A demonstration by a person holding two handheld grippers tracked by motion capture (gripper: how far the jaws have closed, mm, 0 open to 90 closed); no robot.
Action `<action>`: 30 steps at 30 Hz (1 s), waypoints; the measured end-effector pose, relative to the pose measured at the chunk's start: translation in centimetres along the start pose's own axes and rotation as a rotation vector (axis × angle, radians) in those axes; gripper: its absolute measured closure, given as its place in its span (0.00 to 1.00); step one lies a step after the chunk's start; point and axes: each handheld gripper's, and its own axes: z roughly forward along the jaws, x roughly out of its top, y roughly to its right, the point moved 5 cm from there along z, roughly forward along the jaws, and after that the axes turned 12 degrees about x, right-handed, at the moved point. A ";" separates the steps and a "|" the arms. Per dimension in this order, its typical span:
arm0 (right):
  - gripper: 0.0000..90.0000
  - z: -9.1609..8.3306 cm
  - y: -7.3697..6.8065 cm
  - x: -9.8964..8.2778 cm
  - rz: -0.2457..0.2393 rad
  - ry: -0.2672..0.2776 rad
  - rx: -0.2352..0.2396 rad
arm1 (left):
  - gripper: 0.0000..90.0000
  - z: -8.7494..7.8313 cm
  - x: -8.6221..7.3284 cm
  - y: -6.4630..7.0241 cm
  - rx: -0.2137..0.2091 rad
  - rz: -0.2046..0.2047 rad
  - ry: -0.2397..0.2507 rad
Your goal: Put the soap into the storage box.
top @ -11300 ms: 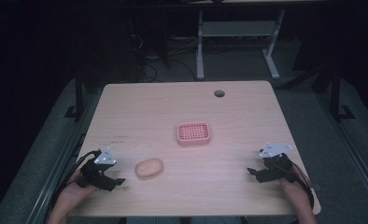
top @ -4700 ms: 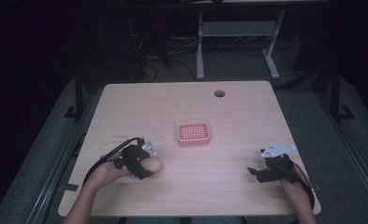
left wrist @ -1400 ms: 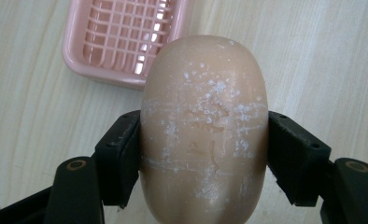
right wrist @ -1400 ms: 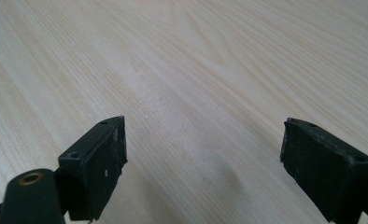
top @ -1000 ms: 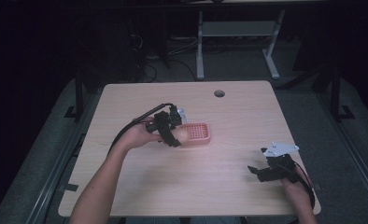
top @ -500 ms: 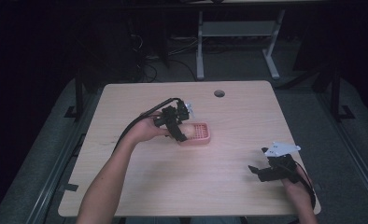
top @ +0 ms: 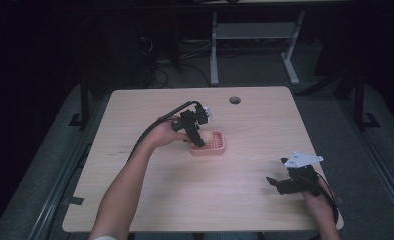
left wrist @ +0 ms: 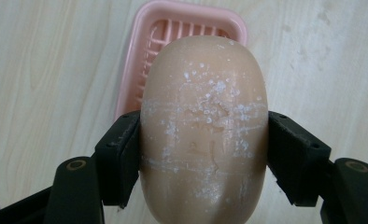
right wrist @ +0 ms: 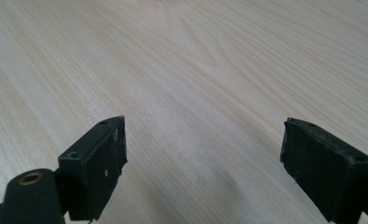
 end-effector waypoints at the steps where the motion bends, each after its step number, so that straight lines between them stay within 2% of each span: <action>1: 0.15 0.0 0.0 0.0 0.001 0.000 0.000 | 0.36 0.2 0.1 0.0 0.000 0.003 -0.002; 8: 0.15 -0.1 0.1 0.0 -0.005 0.003 -0.003 | 0.36 1.4 0.7 -0.1 -0.008 0.004 0.002; 14: 0.16 -0.1 0.1 0.0 -0.003 0.003 -0.003 | 0.36 2.2 0.9 -0.5 -0.008 -0.015 0.006; 28: 0.16 -0.2 0.1 -0.1 -0.002 0.007 -0.003 | 0.36 3.8 1.1 -0.4 -0.022 -0.017 -0.017; 30: 0.16 -0.1 -0.1 0.0 0.013 0.014 0.002 | 0.36 3.9 1.1 -0.4 -0.020 -0.020 -0.020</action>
